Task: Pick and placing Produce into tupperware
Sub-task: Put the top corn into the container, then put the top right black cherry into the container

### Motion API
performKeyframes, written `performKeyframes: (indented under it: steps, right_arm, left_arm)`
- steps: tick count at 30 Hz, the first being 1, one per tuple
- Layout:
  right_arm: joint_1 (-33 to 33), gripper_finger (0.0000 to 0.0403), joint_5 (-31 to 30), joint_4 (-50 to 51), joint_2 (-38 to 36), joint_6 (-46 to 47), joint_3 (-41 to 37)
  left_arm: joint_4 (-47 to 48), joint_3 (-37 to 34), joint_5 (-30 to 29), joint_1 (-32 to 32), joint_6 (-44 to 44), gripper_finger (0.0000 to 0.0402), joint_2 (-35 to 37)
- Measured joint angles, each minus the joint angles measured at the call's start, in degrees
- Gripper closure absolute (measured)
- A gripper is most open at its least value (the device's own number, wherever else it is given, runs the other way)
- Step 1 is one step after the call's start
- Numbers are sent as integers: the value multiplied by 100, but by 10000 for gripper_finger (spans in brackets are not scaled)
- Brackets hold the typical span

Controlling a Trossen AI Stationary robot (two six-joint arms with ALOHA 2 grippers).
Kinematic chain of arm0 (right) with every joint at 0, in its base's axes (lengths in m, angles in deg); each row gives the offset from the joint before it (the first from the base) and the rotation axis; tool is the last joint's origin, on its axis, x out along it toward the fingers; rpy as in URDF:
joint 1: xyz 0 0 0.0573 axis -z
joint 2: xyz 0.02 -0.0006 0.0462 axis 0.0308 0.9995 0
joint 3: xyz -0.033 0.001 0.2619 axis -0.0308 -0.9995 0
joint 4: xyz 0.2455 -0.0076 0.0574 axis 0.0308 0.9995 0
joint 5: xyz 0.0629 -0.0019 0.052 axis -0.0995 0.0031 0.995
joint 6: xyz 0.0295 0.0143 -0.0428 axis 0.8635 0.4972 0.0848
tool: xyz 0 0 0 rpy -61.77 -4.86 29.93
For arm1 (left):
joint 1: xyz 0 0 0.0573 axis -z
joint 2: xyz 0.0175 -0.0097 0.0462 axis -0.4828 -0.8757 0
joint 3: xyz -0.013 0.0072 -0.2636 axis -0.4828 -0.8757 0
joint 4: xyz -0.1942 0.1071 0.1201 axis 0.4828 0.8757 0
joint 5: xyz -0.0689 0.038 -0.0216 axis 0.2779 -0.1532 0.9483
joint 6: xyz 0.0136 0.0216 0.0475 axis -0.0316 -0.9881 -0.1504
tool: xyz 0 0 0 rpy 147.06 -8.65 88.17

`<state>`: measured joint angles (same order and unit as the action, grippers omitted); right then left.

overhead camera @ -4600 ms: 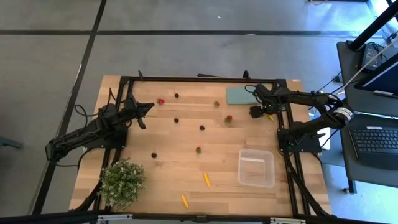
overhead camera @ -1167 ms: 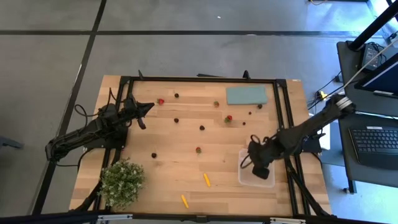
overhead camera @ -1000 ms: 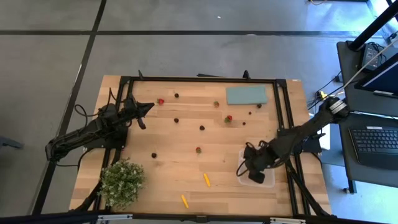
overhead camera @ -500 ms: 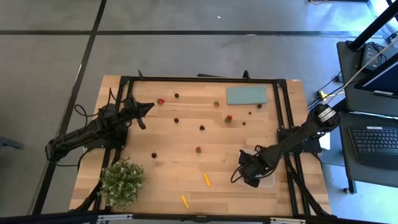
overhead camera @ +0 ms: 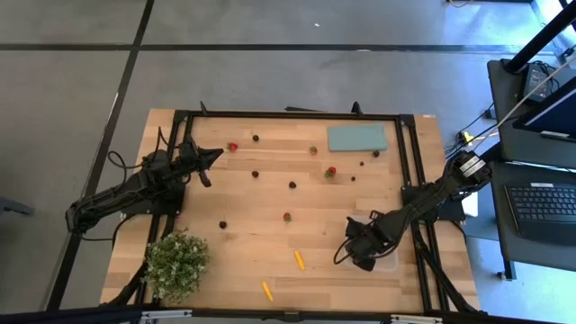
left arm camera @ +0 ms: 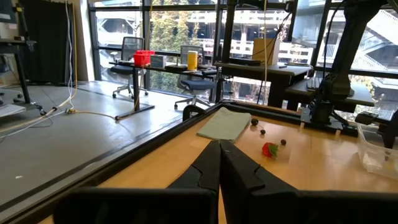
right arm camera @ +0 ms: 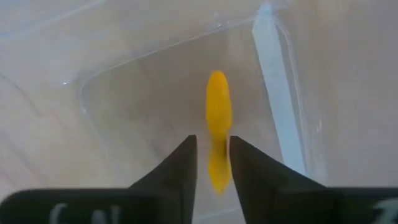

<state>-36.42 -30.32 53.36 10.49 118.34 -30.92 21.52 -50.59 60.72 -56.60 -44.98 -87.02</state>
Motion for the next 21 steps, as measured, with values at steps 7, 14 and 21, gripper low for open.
performKeyframes:
  steps: [7, 14, 21]
  right_arm:
    - [4, 247, 13, 958, -278, 278, 460]
    - [145, 235, -935, 2796, -811, 432, 1746]
    - [386, 234, -1665, 3154, -1150, -235, 2931]
  left_arm:
    - [0, 1, 0, 2, -2, 401, 0]
    - [1, 0, 0, 2, -2, 401, 0]
    - [1, 1, 0, 2, -2, 401, 0]
